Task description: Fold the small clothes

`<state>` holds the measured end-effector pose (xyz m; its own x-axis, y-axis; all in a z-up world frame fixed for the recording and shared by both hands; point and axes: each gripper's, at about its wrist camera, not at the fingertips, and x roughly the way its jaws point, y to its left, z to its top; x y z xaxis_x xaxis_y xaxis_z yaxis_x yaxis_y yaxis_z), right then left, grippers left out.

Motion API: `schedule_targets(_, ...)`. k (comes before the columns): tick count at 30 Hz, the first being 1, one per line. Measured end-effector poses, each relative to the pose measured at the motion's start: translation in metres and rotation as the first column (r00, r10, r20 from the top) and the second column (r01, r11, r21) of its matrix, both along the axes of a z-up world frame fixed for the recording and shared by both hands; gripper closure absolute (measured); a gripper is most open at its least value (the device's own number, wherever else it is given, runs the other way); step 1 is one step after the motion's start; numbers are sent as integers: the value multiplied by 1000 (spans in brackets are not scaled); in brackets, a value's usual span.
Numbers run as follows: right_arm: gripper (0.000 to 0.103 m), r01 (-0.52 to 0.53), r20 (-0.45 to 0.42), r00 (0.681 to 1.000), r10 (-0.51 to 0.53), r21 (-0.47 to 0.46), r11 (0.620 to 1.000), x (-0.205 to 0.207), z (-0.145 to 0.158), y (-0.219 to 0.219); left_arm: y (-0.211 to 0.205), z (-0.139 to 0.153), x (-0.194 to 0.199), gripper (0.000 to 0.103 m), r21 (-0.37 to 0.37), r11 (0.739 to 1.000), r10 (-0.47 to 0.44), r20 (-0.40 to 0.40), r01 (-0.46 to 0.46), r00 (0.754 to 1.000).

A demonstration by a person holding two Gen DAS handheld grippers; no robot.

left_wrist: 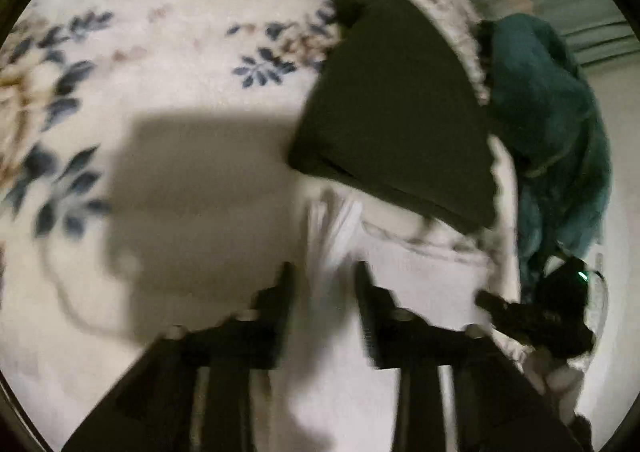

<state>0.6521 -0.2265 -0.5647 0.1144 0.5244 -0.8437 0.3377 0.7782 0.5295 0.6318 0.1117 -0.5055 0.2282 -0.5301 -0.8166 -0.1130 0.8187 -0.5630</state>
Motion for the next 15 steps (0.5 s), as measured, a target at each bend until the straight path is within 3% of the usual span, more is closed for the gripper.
schedule_targets(1,67,-11,-5,1000,11,15,1000,-1,3,-2,2,13,-14,50,-10,1000,7,21,-7,1000)
schedule_targets(2,56,-22,-2,1000,22,29,999,-4,9,-5,2,25,-30,28,-5,1000,20,41,-20,999)
schedule_targets(3,42,-27,22,999,26,42,999,-10,17,-9,7,35,-54,12,3,999,43,64,-44,997)
schedule_targets(5,33,-60,46,997,57,51,997,-32,31,-22,10,45,-105,8,-1,997,81,52,-81,995)
schedule_targets(7,14,-88,36,996,86,57,994,-50,37,-29,13,42,-147,8,-22,991,134,1,-134,991)
schedule_targets(10,5,-133,1,991,133,72,989,-77,37,-34,6,26,-207,8,-56,966,245,-101,-252,964)
schedule_targets(15,0,-158,-42,986,163,98,983,-86,12,-30,-24,-25,-238,8,-201,890,371,-207,-410,905)
